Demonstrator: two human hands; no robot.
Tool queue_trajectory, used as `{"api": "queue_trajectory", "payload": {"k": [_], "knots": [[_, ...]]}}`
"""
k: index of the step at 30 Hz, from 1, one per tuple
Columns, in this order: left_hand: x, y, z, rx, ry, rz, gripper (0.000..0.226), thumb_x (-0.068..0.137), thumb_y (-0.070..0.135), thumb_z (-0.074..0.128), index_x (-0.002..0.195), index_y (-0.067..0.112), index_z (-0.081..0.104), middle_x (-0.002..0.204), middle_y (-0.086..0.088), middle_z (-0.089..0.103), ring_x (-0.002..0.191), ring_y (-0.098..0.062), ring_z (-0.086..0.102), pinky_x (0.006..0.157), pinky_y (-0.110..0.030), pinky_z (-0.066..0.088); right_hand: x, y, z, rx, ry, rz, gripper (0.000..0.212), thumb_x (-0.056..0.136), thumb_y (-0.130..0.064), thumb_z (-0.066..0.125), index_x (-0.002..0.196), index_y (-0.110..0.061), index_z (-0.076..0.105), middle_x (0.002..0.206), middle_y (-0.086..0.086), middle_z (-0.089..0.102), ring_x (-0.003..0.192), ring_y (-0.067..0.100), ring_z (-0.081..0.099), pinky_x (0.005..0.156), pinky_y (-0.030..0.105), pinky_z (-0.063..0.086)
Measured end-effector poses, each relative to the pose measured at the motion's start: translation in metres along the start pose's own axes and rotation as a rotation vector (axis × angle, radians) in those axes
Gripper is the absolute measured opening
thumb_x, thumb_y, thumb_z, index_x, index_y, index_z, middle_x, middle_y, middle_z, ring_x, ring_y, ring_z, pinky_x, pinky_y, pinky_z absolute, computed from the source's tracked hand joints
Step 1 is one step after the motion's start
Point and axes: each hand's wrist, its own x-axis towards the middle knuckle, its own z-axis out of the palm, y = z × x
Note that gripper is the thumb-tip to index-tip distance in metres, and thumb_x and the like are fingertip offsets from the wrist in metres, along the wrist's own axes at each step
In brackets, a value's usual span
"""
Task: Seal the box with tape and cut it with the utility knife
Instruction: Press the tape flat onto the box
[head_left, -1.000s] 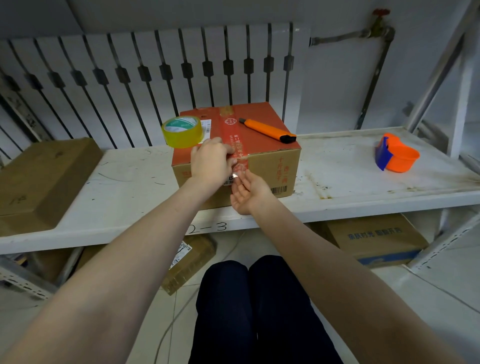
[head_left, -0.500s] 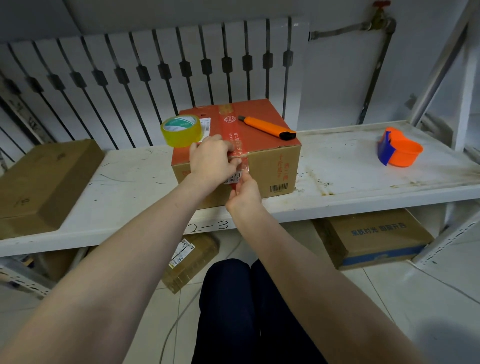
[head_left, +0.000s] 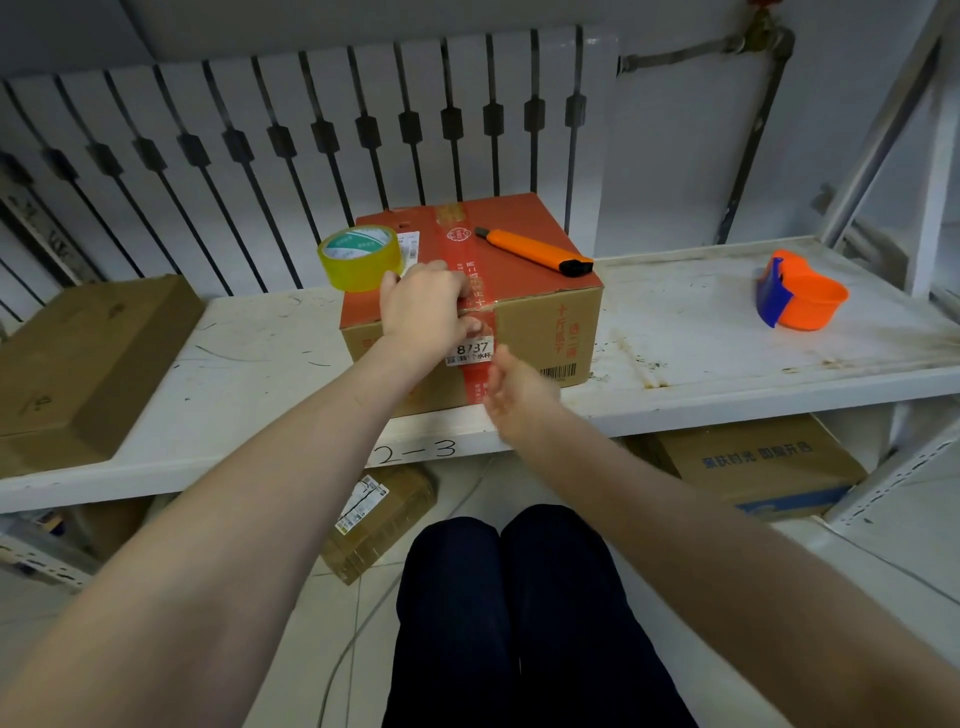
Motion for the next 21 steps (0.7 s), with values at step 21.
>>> {"api": "queue_trajectory", "payload": {"k": [21], "knots": [[-0.013,-0.023,0.022,0.092,0.083,0.194,0.055,0.072,0.039,0.074,0.119,0.023,0.050,0.117,-0.002,0.053,0.111,-0.025,0.048,0.091,-0.041,0.034,0.076,-0.069,-0.018,-1.606,-0.215,-1.688,0.071,0.064,-0.057,0.075,0.121,-0.020,0.056,0.118,0.001,0.062,0.108,0.022,0.057,0.089,0.037,0.041]]}}
